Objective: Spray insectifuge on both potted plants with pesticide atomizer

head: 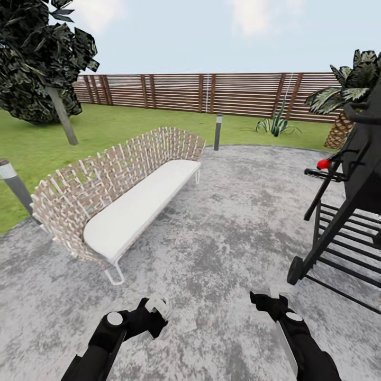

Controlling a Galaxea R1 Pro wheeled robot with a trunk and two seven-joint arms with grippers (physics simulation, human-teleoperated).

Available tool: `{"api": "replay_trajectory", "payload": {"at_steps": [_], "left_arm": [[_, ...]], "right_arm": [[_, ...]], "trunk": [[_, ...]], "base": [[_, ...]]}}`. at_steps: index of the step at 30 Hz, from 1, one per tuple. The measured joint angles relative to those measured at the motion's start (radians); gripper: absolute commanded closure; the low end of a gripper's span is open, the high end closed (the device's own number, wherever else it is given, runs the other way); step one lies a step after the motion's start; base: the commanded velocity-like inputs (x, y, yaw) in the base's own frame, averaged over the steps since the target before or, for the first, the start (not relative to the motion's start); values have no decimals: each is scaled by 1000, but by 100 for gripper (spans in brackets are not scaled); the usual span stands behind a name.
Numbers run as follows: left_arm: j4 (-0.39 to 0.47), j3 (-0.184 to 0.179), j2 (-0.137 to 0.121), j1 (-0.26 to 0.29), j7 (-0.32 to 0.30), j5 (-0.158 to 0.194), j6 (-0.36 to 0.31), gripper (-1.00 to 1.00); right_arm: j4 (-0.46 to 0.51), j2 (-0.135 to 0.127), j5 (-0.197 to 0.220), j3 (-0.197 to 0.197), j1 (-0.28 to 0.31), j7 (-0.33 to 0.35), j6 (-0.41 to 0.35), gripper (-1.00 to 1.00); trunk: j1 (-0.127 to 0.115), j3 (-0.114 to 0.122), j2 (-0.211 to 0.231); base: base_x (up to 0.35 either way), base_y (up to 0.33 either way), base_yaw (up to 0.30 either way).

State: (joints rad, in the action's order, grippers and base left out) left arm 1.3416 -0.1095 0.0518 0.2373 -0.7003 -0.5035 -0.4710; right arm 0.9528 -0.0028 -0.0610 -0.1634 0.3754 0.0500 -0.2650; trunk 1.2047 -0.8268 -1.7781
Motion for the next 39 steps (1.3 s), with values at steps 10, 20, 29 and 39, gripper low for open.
{"api": "replay_trajectory", "payload": {"at_steps": [10, 20, 29, 39], "left_arm": [[-1, 0, 0, 0, 0, 0, 0, 100], [-1, 0, 0, 0, 1, 0, 0, 100], [-1, 0, 0, 0, 0, 0, 0, 100], [-1, 0, 0, 0, 0, 0, -1, 100]], "right_arm": [[0, 0, 0, 0, 0, 0, 0, -100], [1, 0, 0, 0, 0, 0, 0, -100], [1, -1, 0, 0, 0, 0, 0, -100], [1, 0, 0, 1, 0, 0, 1, -100]], "trunk": [[0, 0, 0], [0, 0, 0], [0, 0, 0], [0, 0, 0]], "base": [[324, 0, -267], [345, 0, -267], [345, 1, -266], [327, 141, -55]]}}
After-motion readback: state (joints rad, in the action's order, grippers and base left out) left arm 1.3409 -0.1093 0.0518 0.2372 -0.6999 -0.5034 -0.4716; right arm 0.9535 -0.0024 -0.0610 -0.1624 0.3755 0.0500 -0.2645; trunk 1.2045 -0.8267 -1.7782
